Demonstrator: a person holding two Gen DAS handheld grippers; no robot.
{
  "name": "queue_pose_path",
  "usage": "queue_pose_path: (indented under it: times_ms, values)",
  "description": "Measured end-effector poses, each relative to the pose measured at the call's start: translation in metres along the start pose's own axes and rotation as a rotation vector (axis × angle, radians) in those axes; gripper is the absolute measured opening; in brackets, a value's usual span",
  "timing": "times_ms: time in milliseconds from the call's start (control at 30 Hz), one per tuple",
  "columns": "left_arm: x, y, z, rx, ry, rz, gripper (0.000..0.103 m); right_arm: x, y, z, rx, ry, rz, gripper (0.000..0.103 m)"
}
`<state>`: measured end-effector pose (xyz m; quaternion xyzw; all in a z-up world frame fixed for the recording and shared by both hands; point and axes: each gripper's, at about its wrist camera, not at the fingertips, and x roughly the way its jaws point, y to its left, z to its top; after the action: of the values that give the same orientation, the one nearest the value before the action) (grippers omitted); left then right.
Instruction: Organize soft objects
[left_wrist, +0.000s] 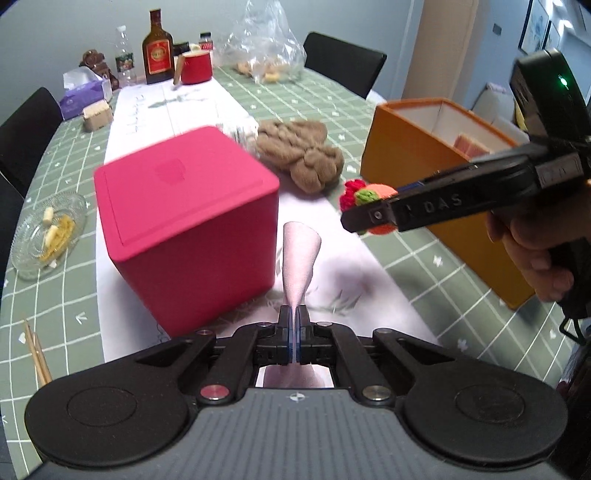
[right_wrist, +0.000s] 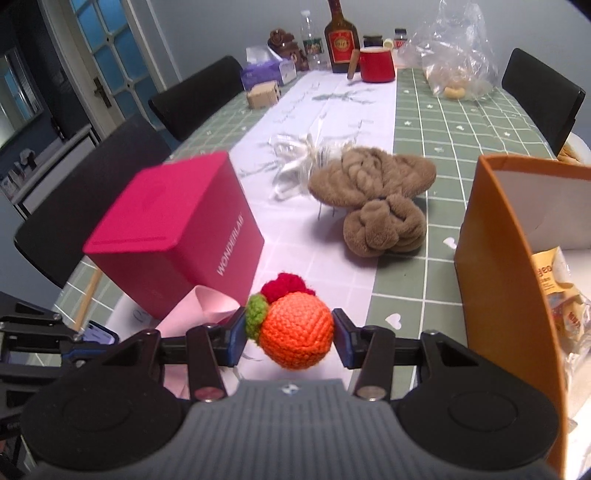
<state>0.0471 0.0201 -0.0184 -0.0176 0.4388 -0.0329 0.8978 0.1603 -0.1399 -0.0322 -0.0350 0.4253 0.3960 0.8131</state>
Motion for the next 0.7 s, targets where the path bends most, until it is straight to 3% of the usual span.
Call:
queue_pose_path:
  times_ms: [467,700]
  values:
    - [-0.021,-0.016,0.022,-0.012,-0.079,-0.027,0.001,-0.050,-0.016,0.007,0.055,-0.115,0.004,0.047]
    - [-0.020,-0.041,0.039,0.043,-0.088,-0.036,0.001,-0.077,-0.031,0.005,0.068,-0.160,-0.021,0.047]
